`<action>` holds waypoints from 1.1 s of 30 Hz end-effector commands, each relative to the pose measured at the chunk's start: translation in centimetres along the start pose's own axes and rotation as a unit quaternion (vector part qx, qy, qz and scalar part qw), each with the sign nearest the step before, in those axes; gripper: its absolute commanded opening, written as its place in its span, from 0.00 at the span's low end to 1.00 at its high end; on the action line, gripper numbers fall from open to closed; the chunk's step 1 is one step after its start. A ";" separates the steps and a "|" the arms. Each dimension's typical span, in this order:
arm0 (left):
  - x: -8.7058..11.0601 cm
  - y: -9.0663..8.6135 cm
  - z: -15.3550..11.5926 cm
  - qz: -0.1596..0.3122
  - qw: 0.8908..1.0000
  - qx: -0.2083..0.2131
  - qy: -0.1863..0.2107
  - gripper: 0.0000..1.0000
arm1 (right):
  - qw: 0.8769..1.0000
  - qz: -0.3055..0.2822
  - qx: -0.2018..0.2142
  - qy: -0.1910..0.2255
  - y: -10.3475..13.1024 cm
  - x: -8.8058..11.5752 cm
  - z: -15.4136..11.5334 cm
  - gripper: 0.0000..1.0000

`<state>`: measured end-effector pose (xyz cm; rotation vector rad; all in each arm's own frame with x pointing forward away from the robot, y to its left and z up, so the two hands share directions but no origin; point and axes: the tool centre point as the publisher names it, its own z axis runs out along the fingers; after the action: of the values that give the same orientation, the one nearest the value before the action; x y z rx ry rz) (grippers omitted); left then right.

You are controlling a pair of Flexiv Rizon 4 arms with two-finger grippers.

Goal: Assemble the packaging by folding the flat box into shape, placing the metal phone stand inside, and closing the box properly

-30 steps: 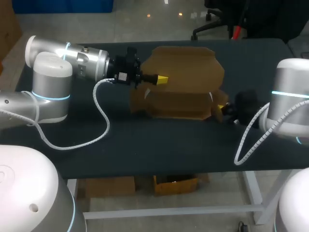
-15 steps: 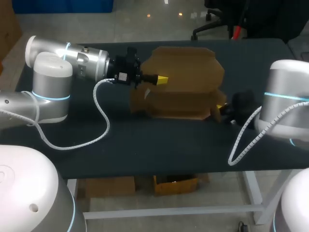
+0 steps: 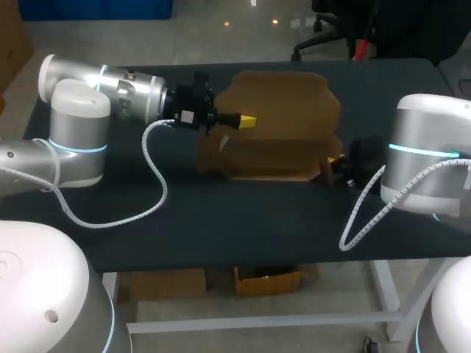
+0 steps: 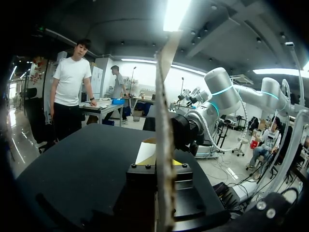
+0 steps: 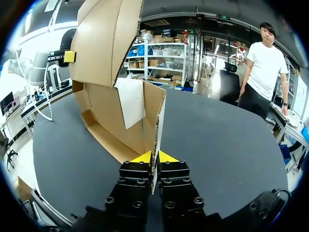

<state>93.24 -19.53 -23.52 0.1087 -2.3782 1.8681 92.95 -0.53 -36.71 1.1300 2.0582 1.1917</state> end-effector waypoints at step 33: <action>0.0 0.2 0.2 0.000 1.000 -0.001 0.002 0.00 | 0.992 0.066 -0.003 -0.108 0.0 2.8 0.0 0.10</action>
<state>93.17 -19.57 -23.55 0.1075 -2.3775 1.8670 91.99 1.23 -36.48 1.3176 1.9371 1.1539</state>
